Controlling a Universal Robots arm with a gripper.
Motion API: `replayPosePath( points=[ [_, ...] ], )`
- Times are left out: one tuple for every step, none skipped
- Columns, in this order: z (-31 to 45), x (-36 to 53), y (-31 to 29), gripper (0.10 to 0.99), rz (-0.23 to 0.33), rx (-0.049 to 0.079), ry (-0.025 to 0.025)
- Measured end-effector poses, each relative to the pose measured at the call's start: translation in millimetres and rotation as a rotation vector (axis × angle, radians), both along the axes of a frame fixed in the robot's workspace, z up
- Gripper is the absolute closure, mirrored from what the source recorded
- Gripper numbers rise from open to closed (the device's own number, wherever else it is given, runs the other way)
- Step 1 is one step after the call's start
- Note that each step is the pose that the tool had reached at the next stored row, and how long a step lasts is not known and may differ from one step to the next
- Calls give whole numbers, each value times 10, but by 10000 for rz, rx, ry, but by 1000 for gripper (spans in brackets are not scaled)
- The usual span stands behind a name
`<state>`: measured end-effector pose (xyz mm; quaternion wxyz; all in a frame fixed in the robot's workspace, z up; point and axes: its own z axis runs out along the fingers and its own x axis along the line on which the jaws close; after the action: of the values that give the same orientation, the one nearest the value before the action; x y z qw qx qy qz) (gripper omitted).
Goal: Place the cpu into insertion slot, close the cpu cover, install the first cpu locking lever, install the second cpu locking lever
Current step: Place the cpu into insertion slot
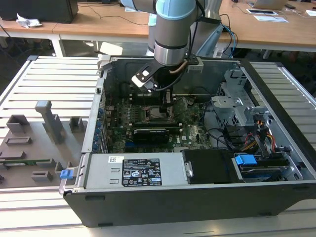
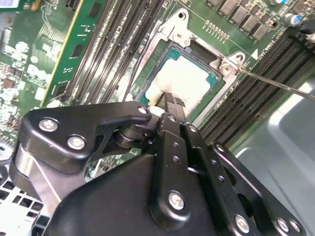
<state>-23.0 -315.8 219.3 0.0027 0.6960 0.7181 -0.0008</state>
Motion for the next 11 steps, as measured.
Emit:
replayPosePath(
  points=[
    [29, 0, 0, 976, 0, 0, 0],
    [67, 0, 0, 976, 0, 0, 0],
    [118, 0, 0, 976, 0, 0, 0],
    [159, 0, 0, 976, 0, -1, 0],
    [213, 0, 0, 976, 0, 1, -1],
    [258, 0, 0, 976, 0, -1, 0],
    [282, 0, 0, 976, 0, 1, -1],
    [306, 0, 0, 976, 0, 0, 0],
    [342, 0, 0, 976, 1, 0, 0],
    [377, 0, 0, 976, 0, 0, -1],
    [427, 0, 0, 976, 0, -1, 0]
  ],
)
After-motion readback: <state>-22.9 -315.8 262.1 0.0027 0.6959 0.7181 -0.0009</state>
